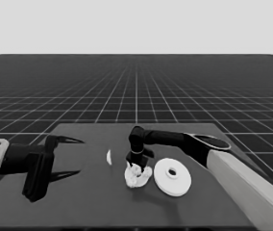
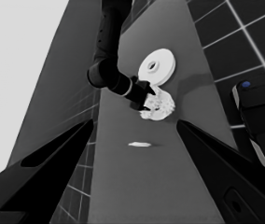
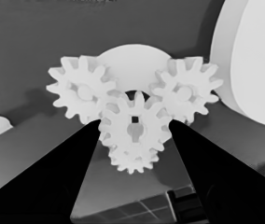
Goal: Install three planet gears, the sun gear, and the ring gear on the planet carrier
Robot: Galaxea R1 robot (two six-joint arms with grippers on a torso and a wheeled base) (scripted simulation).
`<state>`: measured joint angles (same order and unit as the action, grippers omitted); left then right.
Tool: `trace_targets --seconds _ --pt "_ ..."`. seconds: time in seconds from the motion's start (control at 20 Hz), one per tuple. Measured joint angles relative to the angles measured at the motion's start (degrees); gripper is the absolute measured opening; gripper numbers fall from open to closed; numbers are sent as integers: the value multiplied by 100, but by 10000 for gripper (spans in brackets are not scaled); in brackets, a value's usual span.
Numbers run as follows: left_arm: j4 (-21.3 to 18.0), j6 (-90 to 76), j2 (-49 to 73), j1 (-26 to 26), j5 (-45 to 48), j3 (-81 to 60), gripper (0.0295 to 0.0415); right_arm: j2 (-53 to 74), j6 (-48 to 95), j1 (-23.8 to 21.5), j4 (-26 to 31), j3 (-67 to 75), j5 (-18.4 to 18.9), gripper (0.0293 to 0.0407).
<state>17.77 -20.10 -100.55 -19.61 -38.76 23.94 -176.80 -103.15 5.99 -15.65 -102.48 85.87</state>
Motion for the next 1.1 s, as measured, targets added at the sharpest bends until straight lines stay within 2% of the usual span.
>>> trace_targets --seconds 1.1 --pt "0 0 0 0 0 0 385 -2 -1320 0 1 1 0 310"
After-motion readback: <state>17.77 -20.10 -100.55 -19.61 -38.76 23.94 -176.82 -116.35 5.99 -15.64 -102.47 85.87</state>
